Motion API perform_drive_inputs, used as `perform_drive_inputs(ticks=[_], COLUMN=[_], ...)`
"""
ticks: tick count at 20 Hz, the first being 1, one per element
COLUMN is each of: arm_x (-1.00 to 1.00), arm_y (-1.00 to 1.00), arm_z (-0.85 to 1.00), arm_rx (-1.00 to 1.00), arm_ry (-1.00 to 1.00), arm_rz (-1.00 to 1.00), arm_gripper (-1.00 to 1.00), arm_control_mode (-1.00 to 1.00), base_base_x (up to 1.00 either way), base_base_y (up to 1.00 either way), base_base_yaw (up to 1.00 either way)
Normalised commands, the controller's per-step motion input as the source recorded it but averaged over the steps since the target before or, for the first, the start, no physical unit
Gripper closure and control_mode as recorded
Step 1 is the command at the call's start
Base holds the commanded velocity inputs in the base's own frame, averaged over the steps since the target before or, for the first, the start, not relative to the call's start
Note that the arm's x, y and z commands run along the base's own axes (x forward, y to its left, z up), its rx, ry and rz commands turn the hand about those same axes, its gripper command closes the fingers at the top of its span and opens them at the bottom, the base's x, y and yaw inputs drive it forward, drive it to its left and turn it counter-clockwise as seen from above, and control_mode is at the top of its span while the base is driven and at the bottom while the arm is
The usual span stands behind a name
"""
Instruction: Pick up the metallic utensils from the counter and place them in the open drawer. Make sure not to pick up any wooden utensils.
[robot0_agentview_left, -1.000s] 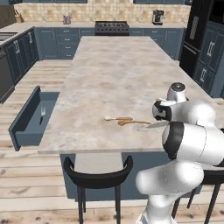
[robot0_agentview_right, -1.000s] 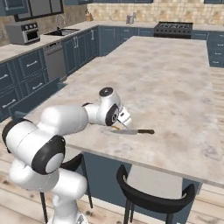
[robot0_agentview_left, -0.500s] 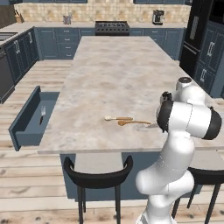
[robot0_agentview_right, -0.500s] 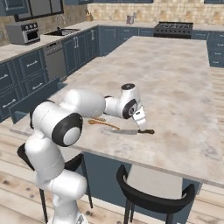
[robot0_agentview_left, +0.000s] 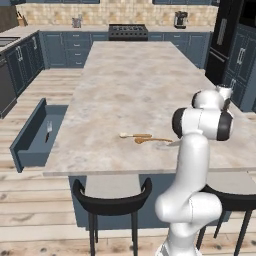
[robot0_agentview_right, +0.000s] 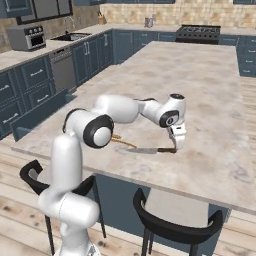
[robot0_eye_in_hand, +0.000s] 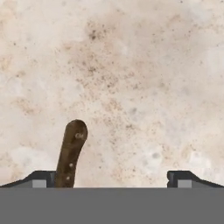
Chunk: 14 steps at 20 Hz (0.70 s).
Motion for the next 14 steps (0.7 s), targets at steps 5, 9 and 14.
perform_drive_inputs(ticks=[5, 9, 14], arm_x=[0.09, -0.02, -0.43], arm_y=[0.01, 0.28, 0.75], arm_z=[-0.27, -0.24, -0.2], arm_rx=[0.09, 0.03, -0.02], arm_ry=[0.0, 0.0, -0.09], arm_rz=[-0.17, -0.18, -0.12], arm_gripper=[-1.0, -1.0, -1.0], arm_control_mode=[-1.0, -1.0, -1.0], base_base_x=[0.0, 0.0, 0.0], base_base_y=[0.0, 0.0, 0.0], base_base_yaw=[0.0, 0.0, 0.0])
